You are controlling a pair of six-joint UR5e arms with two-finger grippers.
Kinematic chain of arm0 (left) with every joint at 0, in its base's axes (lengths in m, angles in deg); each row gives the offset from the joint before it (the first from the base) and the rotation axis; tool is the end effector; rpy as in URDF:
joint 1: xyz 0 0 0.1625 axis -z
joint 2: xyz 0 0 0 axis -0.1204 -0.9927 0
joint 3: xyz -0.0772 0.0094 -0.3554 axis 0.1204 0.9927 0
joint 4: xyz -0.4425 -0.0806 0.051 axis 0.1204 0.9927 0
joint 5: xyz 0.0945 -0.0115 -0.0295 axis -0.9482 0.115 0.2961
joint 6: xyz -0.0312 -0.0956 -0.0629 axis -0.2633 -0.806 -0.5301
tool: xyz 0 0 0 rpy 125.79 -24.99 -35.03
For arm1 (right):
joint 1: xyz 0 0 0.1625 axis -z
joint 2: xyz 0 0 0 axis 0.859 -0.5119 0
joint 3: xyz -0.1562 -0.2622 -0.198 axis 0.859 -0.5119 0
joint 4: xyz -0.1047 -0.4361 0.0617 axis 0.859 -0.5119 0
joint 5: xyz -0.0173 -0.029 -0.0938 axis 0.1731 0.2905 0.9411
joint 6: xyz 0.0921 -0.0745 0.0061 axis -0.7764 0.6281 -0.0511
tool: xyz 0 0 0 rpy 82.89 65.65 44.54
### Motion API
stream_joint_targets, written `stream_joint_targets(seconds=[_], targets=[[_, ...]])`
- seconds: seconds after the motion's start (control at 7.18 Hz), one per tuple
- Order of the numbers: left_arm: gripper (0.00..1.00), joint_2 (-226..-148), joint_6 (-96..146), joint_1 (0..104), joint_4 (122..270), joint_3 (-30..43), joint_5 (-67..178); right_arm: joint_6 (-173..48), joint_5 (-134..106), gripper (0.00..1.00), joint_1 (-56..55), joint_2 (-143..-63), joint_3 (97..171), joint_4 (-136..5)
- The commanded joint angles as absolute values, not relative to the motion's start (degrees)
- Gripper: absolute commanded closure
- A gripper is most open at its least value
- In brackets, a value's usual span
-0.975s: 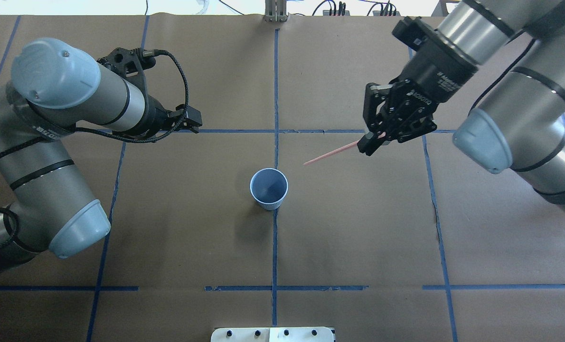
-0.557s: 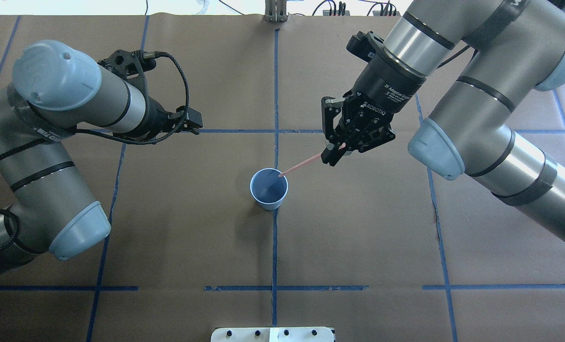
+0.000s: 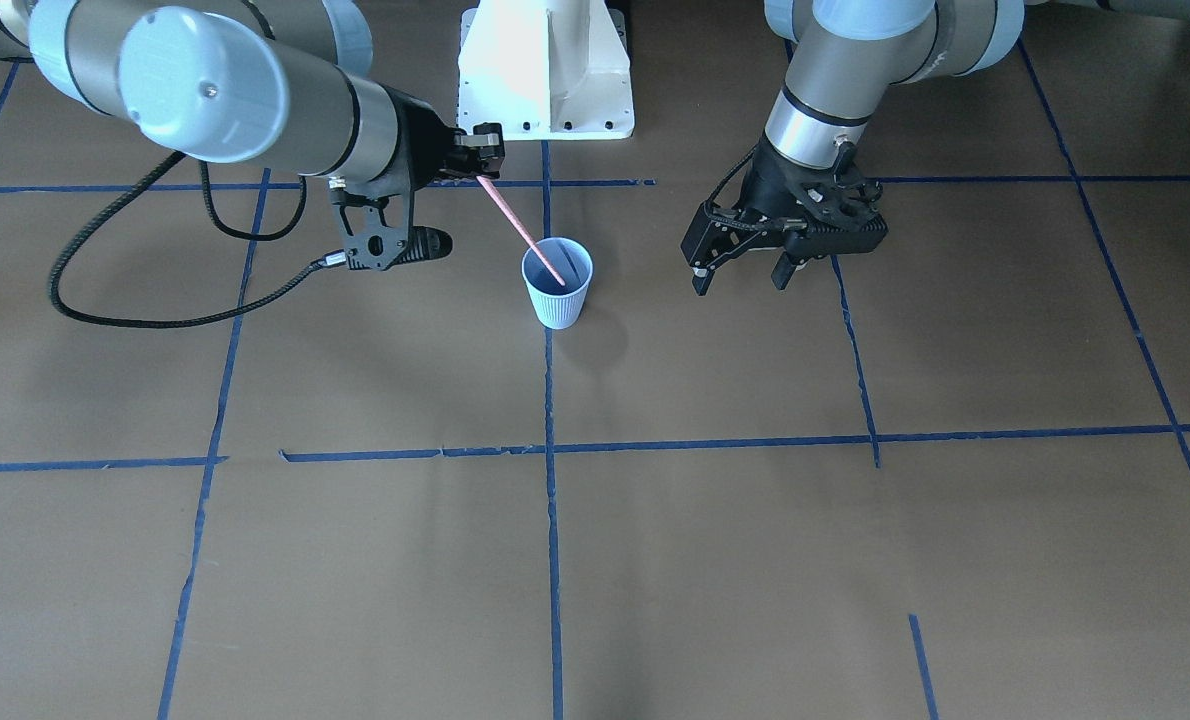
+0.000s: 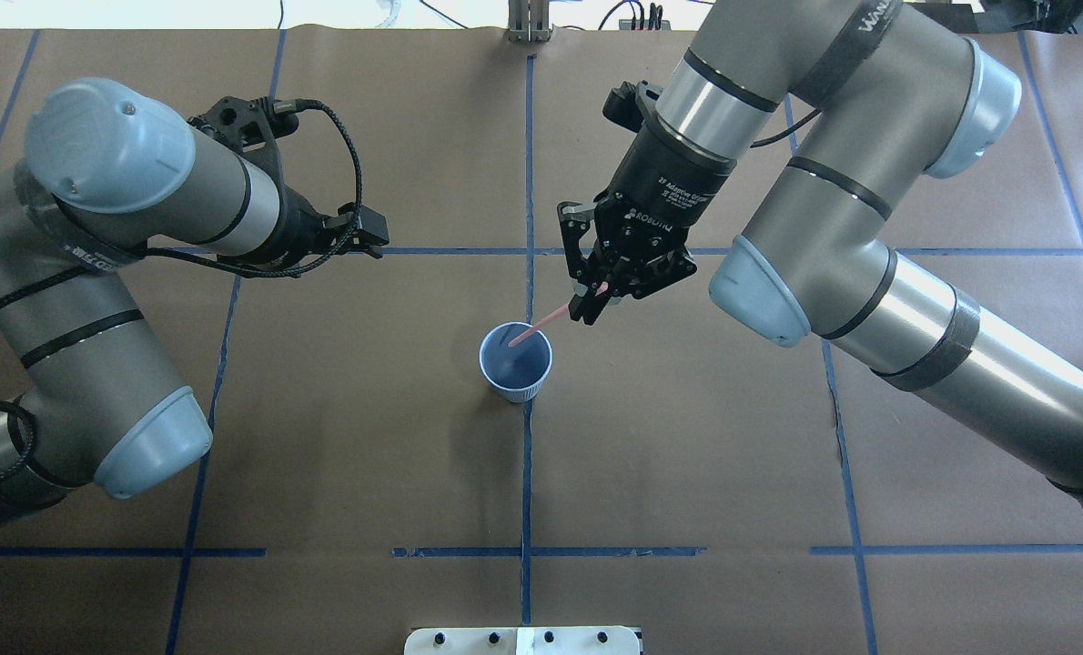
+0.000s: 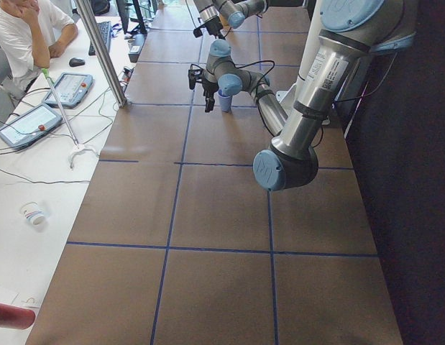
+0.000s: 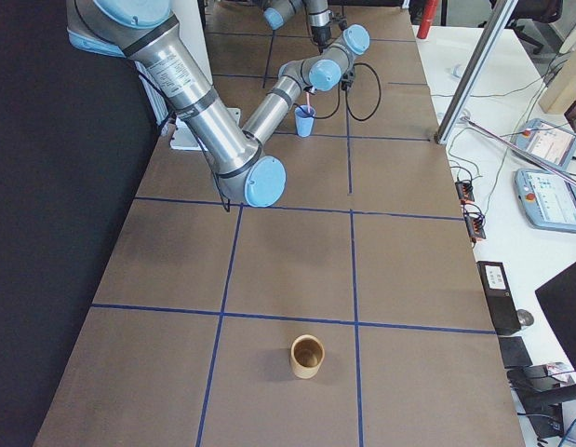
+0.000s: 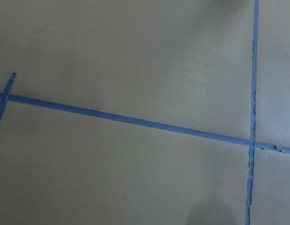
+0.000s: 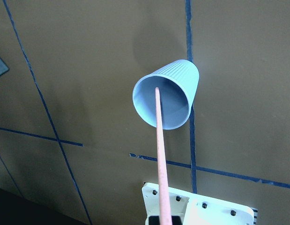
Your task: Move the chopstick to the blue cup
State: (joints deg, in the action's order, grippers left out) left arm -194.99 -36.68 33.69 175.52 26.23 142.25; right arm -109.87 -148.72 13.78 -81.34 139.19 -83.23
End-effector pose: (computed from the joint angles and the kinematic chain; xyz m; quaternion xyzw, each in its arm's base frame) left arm 0.3980 -0.4671 0.1498 0.0764 0.4640 -0.1340 0.8723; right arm -0.4214 -0.4617 0.0667 -0.2292 -0.5579 -0.0816 0.7934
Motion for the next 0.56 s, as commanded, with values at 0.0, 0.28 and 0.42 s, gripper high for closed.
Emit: stream_joint_targets(seconds=[0.0,0.28,0.42], targets=[[0.00,-195.0,-36.8,33.7,175.5,26.2,142.3,-109.9,-144.9,0.92,16.9,-81.2,138.4,-83.2],[0.00,-195.0,-36.5,33.6,175.5,26.2,142.3,-110.8,-140.2,0.01,17.6,-80.4,133.5,-74.9],[0.00,-194.8,-36.0,33.9,175.5,26.1,142.3,-116.2,-139.1,0.00,16.4,-80.4,133.8,-72.9]])
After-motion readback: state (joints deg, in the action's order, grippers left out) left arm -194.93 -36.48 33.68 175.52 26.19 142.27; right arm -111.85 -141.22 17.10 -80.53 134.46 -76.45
